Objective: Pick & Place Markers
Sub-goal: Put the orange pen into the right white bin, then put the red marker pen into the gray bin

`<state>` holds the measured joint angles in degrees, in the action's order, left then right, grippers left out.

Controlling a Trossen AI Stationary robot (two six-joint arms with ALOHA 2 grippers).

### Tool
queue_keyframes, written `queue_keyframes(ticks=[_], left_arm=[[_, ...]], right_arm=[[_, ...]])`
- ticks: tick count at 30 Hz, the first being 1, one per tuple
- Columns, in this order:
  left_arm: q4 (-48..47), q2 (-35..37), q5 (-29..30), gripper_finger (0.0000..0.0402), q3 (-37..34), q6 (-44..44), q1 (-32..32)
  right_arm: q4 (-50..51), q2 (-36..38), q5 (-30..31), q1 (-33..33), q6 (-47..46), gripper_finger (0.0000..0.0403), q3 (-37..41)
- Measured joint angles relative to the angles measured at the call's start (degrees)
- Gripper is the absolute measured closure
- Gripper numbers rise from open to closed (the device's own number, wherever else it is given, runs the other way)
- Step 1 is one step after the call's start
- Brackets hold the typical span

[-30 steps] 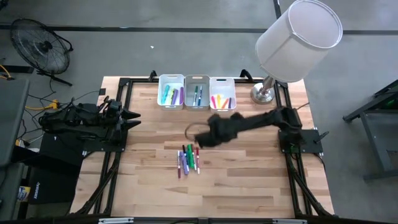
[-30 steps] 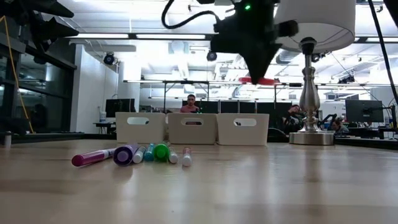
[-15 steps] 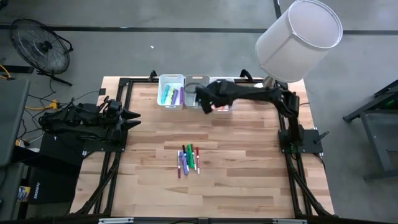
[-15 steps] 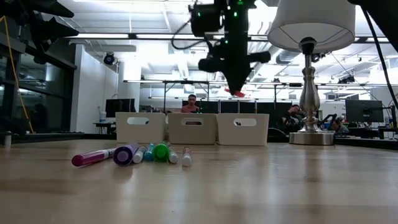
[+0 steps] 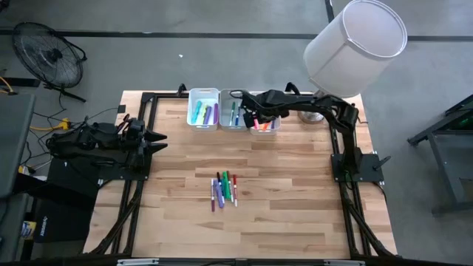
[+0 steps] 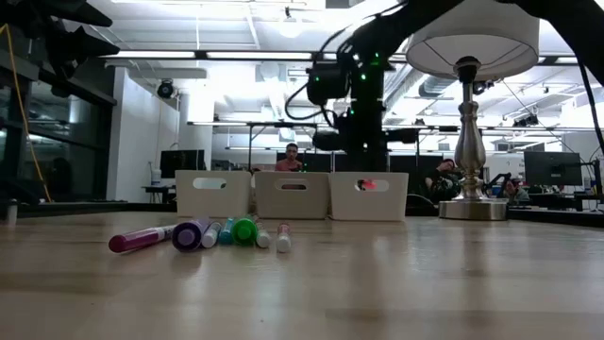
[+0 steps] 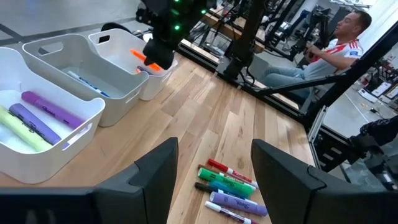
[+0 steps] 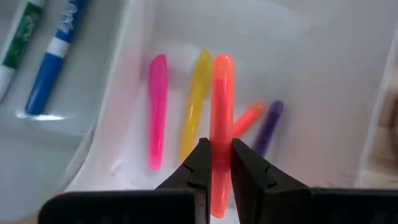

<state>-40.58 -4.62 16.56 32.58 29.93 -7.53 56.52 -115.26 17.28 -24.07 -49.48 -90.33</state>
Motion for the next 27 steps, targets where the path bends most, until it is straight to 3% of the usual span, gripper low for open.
queue_keyframes(ticks=[4, 15, 27], left_arm=[[0.0, 0.0, 0.0, 0.0200, 0.0, 0.0, 0.0], [-0.1, 0.0, 3.5, 0.0200, 0.0, 0.4, 0.0], [-0.1, 0.0, 3.6, 0.0200, 0.0, 0.4, 0.0]], right_arm=[[-1.7, 0.0, -1.7, -1.2, -1.4, 0.0373, 2.2], [-3.7, 0.0, -4.0, -1.5, 1.4, 0.0275, 3.1], [-1.8, 8.2, -2.5, 2.1, 13.5, 0.0254, 3.1]])
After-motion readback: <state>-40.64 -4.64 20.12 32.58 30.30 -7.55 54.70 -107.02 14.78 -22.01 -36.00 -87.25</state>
